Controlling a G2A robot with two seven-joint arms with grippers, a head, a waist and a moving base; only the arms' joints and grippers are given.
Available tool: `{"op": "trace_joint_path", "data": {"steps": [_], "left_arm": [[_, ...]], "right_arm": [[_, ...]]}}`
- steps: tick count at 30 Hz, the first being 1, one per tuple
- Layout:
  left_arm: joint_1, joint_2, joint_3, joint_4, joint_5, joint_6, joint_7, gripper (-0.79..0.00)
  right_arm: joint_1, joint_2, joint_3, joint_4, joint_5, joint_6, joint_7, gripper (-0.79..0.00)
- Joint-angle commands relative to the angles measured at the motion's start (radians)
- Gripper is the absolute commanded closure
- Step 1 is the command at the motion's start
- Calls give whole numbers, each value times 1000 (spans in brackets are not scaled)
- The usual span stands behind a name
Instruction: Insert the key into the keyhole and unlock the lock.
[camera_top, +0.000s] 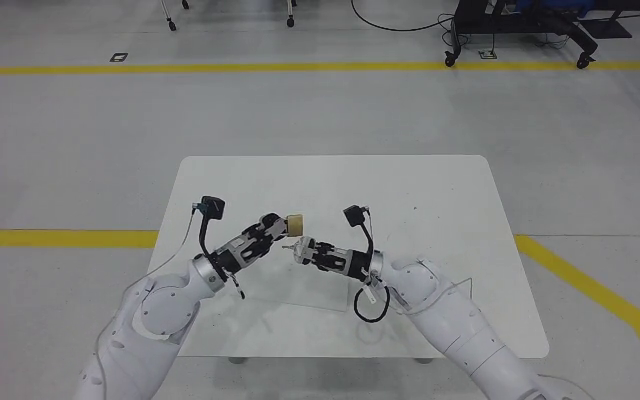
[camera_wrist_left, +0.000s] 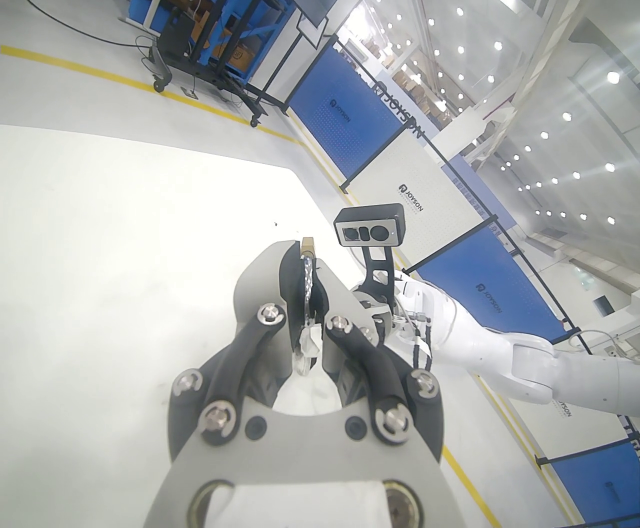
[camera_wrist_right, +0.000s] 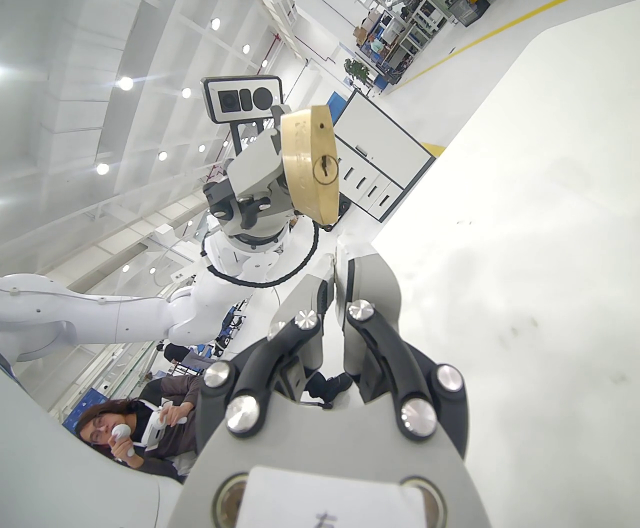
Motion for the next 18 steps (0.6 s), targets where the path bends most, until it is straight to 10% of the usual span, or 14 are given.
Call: {"op": "trace_joint_path", "data": {"steps": [1,18], "left_arm": [[1,0,1,0,2,-1,-5,0],[-6,-6,17,14,23,2,-20,0]], "right_arm": [[0,-1,5,1,3,1,2,0],[-5,-11,44,4,29,4,28,0]]}}
